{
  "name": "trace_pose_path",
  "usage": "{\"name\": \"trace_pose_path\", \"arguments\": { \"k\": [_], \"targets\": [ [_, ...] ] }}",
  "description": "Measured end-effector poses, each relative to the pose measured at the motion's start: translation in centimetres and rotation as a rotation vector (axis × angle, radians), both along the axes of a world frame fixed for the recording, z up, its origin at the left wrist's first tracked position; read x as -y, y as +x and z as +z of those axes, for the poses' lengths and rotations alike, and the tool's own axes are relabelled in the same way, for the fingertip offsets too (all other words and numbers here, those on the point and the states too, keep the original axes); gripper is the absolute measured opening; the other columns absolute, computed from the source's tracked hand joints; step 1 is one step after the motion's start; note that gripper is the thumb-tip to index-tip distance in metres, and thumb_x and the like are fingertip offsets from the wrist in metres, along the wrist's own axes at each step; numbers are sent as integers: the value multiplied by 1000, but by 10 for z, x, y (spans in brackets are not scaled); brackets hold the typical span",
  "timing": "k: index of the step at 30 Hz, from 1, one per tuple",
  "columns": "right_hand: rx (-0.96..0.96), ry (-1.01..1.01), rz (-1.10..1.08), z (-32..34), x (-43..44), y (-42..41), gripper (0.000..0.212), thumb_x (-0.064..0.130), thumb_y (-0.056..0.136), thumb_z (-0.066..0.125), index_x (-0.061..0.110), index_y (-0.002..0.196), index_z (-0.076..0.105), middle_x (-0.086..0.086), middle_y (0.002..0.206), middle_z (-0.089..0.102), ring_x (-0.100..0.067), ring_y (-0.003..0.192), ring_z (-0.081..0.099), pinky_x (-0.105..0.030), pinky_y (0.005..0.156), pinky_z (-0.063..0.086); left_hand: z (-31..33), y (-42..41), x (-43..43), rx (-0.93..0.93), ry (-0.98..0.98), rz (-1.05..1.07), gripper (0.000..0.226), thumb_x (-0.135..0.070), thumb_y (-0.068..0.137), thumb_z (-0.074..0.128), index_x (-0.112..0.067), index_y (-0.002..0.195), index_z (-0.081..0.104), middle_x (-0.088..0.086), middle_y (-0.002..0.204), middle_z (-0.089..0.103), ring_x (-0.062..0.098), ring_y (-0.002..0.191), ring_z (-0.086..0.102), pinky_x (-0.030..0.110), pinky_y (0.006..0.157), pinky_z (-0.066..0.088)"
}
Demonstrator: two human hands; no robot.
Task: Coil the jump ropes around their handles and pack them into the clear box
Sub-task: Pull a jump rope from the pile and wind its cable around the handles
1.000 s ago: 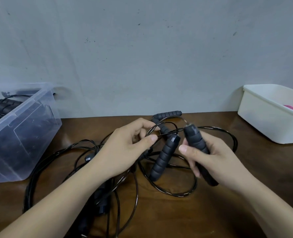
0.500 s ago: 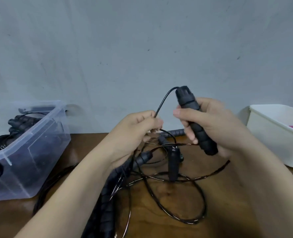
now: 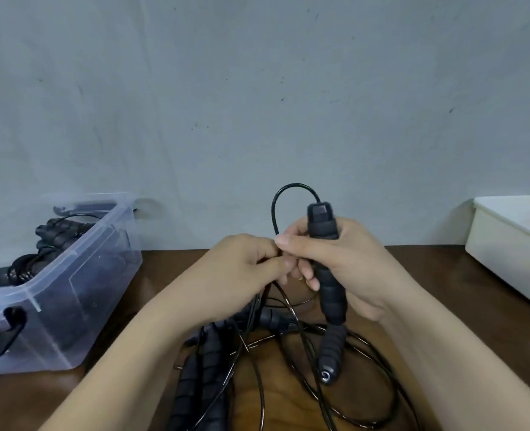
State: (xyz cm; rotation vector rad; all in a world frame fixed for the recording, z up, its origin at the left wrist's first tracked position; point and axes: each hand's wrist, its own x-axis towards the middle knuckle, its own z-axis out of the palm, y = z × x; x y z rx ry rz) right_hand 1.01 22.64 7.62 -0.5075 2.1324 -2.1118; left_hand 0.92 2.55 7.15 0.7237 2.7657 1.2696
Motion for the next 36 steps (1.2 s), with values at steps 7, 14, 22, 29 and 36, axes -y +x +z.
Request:
{"name": "trace_pose_path", "arguments": {
  "k": [7,14,22,29,36],
  "targets": [
    [-169,230,-168,-3,6,3,13,15,93,82,7,88,74,-3,54,62,-16,50,54,-32,56,50,-11,1,-12,-41,-103,44,24,-38,96,71,-27,76,75,-4,58,57,11,54,46,31,56,39],
    [-101,-55,-242,13,-5,6,15,2,96,69,7,83,65,-7,63,62,-19,49,54,-31,49,46,-14,6,-15,55,-75,53,21,-39,99,72,-31,81,80,-21,74,73,-1,66,63,19,63,45],
    [-146,-436,-363,40,-37,6,24,3,98,66,13,76,58,-3,66,58,-16,55,53,-26,52,45,13,8,8,21,-126,7,32,-50,104,58,-26,89,73,-12,88,78,10,71,63,34,75,47],
    [-113,-461,-416,27,-16,3,8,12,100,69,10,93,68,-4,75,70,-15,63,65,-25,54,49,22,6,29,12,-31,-9,30,-40,107,56,-23,92,76,-4,92,79,13,71,62,47,84,56],
    [-78,-21,-157,-12,25,10,28,24,87,88,7,105,73,-6,67,68,-18,52,54,-30,50,47,20,5,21,-91,4,132,21,-33,104,65,-35,86,76,2,69,73,31,62,67,41,59,54]
  ]
}}
